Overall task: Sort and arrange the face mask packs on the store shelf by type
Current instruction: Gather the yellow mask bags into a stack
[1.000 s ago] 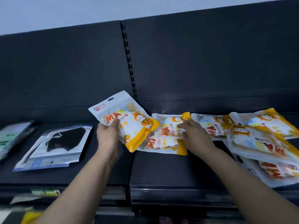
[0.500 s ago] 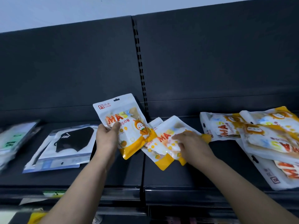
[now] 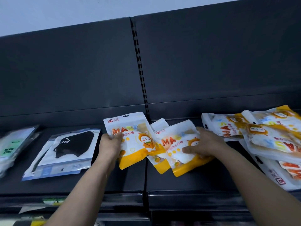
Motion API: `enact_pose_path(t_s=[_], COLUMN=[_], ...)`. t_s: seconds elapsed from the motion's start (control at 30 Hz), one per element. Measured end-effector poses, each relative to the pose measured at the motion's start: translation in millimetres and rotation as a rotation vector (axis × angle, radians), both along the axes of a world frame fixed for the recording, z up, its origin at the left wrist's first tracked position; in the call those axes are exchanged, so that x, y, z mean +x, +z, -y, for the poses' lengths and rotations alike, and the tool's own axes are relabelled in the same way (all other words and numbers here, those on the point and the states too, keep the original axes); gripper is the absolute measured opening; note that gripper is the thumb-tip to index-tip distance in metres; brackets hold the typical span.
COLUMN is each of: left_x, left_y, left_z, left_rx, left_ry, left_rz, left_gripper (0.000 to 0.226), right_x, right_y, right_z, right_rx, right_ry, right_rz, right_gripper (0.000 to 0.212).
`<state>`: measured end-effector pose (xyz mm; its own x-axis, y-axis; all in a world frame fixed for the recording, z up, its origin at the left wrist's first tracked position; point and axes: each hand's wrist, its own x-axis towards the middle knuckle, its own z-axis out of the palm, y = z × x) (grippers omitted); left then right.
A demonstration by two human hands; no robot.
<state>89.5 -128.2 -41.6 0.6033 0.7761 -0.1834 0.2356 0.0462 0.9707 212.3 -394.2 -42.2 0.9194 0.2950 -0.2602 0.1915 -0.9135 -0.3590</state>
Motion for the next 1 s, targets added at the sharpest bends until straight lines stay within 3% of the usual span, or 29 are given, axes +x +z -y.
enact_pose_path(t_s=[0.27,0.43,0.7,0.77,0.83,0.9,1.0], left_x=[38.9,57.8,17.7,9.0,11.6,17.9,21.0], left_y=[-14.1,-4.5,37.7,47.0,44.1,34.4,17.6], left_z=[34.0,57.2,23.3,22.9,19.5,22.4,42.7], left_rx=[0.139,0.014,0.376,0.391,0.286,0.152,0.041], left_ry=[-0.083,-0.17,0.3,0.347,0.242,0.031,-0.215], left_rz=[-0.128,0.036,0.313,0.367,0.329,0.161,0.028], left_gripper=[0.026,0.014,0.02,0.024,0.023,0.026,0.028], right_x=[-0.8,0.8,-2.0,-1.8,-3.3,-5.3,-8.5], right_y=[14.9,15.4,6.7,-2.5,-13.2,-20.5,-25.0], right_z=[40.0,57.4,1.1,-15.9,-28.4,-35.2,-34.6], right_rx=[0.166,0.194,0.274,0.233,0.196,0.208,0.303], right_ry=[-0.201,-0.265,-0.081,-0.049,-0.041,-0.078,-0.103], right_rz=[0.255,0.306,0.157,0.112,0.065,0.065,0.11], right_gripper=[0.105,0.106,0.099,0.094,0.089,0.082,0.058])
